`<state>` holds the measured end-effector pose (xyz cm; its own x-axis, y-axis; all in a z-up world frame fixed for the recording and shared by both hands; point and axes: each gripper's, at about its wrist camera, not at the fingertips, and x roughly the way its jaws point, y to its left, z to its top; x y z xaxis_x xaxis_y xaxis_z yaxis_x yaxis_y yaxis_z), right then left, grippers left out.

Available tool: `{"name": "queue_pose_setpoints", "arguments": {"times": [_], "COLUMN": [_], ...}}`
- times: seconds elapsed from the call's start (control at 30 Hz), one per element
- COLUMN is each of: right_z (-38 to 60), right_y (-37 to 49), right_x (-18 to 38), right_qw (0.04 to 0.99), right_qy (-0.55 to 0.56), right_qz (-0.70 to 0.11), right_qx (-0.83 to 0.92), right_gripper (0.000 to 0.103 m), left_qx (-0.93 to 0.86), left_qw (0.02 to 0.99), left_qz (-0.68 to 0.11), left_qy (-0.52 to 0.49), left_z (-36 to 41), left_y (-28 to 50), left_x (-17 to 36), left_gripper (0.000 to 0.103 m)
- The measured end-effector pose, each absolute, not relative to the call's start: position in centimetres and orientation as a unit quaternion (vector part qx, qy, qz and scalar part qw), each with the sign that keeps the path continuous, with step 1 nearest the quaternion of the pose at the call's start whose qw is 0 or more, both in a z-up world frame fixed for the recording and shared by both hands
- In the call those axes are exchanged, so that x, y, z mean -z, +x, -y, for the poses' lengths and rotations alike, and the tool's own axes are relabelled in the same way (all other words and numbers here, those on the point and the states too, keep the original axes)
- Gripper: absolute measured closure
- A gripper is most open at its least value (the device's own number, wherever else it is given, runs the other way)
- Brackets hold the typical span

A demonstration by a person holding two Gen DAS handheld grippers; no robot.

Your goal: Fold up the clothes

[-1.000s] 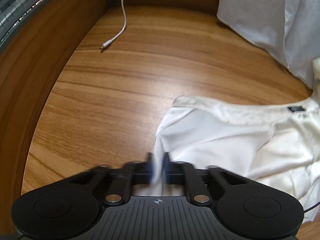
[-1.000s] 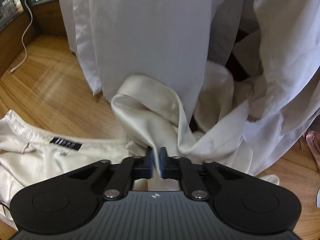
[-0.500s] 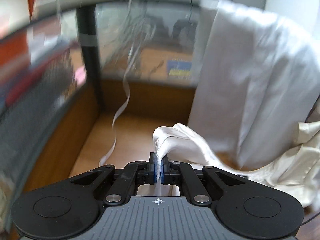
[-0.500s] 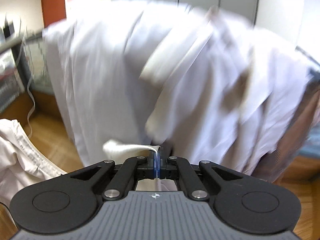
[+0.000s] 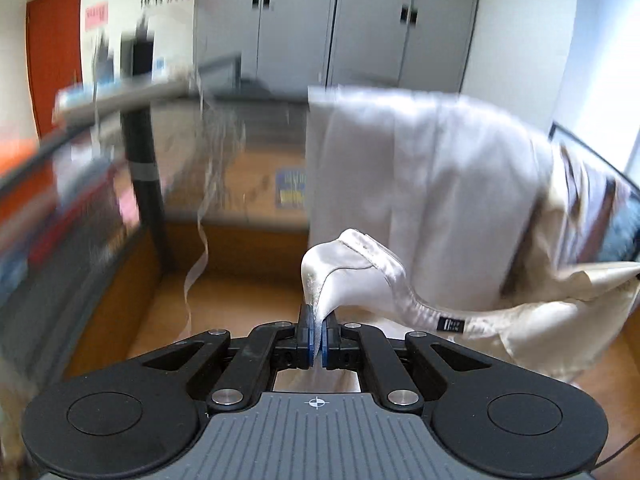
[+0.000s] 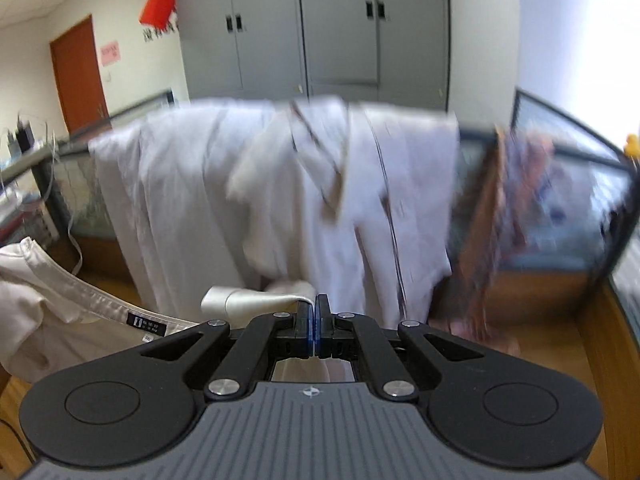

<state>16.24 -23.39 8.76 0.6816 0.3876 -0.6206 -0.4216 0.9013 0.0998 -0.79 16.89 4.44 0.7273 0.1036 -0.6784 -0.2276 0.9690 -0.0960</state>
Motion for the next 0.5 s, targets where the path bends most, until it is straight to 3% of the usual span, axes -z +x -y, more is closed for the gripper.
{"name": "queue_pose_setpoints", "arguments": {"times": [0.5], "right_z": [26.6], "right_y": [5.0], "right_x": [5.1], "right_qw": [0.846], "right_qy": [-0.030], "right_qz": [-0.505], "right_qx": [-0.166], "right_gripper": [0.102], "left_qx": [-0.119], "left_qw": [0.868], "left_qz": [-0.475], "left_qy": [-0.087], "left_z": [-14.7], "left_y": [-10.9], "left_x": [6.2], "left_gripper": [0.097]}}
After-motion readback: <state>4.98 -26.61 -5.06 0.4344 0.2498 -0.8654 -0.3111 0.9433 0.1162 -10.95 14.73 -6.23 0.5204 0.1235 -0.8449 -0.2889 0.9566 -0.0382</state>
